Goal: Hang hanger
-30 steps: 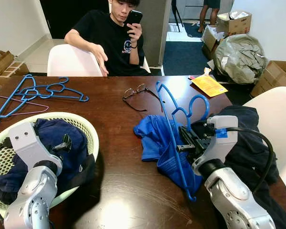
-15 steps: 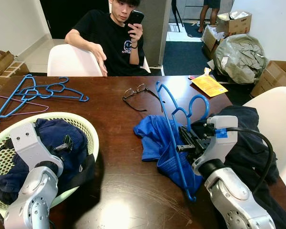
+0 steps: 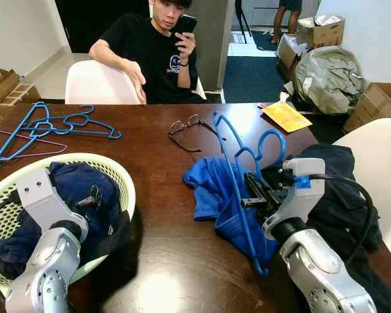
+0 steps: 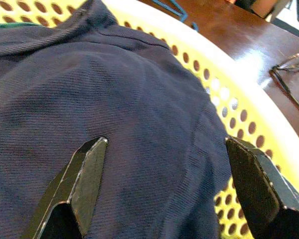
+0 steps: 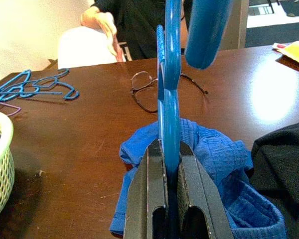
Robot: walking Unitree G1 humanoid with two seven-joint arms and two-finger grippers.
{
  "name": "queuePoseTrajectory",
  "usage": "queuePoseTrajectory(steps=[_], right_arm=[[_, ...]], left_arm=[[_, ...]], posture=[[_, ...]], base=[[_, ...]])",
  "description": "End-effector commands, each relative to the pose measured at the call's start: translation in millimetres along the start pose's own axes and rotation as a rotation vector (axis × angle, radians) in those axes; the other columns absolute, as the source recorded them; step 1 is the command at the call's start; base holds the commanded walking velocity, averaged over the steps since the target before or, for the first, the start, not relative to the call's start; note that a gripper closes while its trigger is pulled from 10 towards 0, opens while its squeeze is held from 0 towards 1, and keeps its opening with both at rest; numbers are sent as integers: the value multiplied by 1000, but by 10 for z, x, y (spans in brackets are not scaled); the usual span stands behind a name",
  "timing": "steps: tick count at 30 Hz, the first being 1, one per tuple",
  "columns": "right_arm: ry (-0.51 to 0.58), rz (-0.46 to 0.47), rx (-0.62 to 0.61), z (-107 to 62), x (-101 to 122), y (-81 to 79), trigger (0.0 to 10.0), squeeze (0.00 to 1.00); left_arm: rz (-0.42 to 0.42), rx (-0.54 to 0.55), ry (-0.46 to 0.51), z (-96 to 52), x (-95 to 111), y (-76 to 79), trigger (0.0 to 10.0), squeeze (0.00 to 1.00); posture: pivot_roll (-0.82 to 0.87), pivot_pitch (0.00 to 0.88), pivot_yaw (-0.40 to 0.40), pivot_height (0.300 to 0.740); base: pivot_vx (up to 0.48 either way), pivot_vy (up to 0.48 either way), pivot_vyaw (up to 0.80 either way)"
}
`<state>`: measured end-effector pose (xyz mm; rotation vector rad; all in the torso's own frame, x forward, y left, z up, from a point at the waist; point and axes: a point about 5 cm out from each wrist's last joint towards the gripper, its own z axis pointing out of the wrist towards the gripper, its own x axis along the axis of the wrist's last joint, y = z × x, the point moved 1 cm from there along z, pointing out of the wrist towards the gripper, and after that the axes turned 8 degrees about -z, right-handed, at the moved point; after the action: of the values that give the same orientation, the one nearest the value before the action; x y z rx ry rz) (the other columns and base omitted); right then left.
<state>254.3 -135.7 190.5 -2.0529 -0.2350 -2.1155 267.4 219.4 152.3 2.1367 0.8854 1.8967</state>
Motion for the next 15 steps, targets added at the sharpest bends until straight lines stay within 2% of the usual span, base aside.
queuePoseTrajectory(steps=[1,5,8,9,10,11,13,15], right_arm=[[1,7,13,-17,14,-26,10000,0],[1,7,13,-17,13,-24,10000,0],[1,8,12,-16,12,-24,10000,0],[1,9,12,-15,12,-25,10000,0],[1,9,12,-15,12,-25,10000,0],[1,9,12,-15,12,-25,10000,0],[1,9,12,-15,12,-25,10000,0],[4,8,17,-11,19,-29,10000,0]], left_arm=[[-7,-12,-28,-19,-57,15,10000,0],[-2,-12,-29,-21,-56,18,10000,0],[47,2,-3,-14,-4,-13,10000,0],[116,14,26,-3,56,-46,10000,0],[116,14,26,-3,56,-46,10000,0],[158,31,50,8,111,-84,10000,0],[158,31,50,8,111,-84,10000,0],[194,91,85,49,233,-226,10000,0]], posture=[[40,99,12,740],[40,99,12,740],[41,100,13,740],[41,100,13,740],[41,100,13,740],[41,100,13,740],[41,100,13,740],[45,101,13,740]], base=[[0,0,0],[0,0,0],[0,0,0],[0,0,0],[0,0,0],[0,0,0],[0,0,0],[0,0,0]])
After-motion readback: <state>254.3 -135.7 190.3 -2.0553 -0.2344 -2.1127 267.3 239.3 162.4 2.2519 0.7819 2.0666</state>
